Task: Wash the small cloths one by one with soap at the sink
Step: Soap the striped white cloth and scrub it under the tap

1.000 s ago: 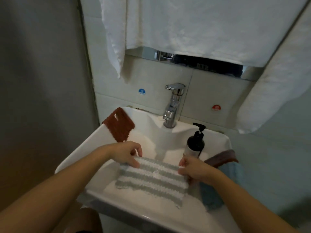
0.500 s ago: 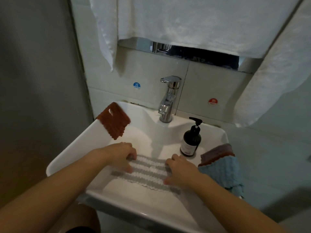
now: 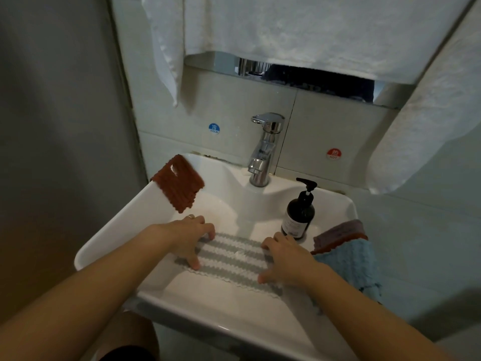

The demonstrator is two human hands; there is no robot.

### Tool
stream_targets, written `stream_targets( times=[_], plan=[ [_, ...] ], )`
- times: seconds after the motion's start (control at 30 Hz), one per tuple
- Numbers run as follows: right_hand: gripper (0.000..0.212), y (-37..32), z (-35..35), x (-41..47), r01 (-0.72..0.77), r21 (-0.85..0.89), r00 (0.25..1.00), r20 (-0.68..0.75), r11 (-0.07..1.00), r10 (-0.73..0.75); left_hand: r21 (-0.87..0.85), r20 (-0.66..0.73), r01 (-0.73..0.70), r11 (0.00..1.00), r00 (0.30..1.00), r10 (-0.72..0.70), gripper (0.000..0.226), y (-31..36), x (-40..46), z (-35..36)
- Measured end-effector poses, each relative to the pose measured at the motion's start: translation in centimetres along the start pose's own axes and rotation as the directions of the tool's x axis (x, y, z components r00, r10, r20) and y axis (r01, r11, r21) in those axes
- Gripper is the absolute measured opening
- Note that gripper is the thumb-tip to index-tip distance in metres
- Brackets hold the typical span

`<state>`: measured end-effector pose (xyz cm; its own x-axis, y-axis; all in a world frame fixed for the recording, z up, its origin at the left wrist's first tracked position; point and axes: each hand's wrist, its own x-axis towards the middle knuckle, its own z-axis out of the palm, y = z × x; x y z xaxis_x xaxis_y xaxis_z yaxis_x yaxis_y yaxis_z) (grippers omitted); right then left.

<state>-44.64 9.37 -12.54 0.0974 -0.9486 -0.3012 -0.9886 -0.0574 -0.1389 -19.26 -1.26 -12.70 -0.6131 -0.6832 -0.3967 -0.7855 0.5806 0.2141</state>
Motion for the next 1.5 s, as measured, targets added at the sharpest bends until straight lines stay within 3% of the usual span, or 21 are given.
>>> stream_targets(
  times=[0.2,0.3,0.4,0.53,0.73,1.5],
  plan=[
    [0.078,0.1,-0.2,-0.1,-0.006,0.001,1.000,-0.018,1.000,0.006,-0.044,-0.014,0.017,0.999,1.000,-0.018,0.075,0.1,-0.1,-0.2],
    [0.070,0.0,-0.5,-0.1,-0.033,-0.032,0.999,-0.021,0.999,0.032,-0.210,-0.240,-0.049,0.976,0.971,-0.003,0.069,1.0,-0.5,-2.1],
    [0.068,-0.2,-0.5,0.1,-0.048,-0.052,0.999,-0.017,0.998,0.047,-0.484,-0.525,-0.251,0.838,0.850,-0.049,0.056,3.3,-1.1,-6.1],
    [0.070,-0.3,-0.4,0.2,-0.068,-0.070,0.998,-0.023,0.995,0.066,-0.531,-0.639,-0.395,0.749,0.767,-0.049,0.058,6.7,-1.9,-11.6],
    [0.070,-0.2,-0.3,0.3,-0.077,-0.053,0.997,-0.010,0.996,0.077,-0.550,-0.566,-0.445,0.706,0.821,0.076,0.070,8.3,-2.4,-15.5],
    [0.074,0.0,-0.3,0.6,-0.065,0.020,0.998,-0.002,0.998,0.065,-0.588,-0.601,-0.492,0.642,0.797,0.060,0.057,8.9,-2.1,-17.1]
  ],
)
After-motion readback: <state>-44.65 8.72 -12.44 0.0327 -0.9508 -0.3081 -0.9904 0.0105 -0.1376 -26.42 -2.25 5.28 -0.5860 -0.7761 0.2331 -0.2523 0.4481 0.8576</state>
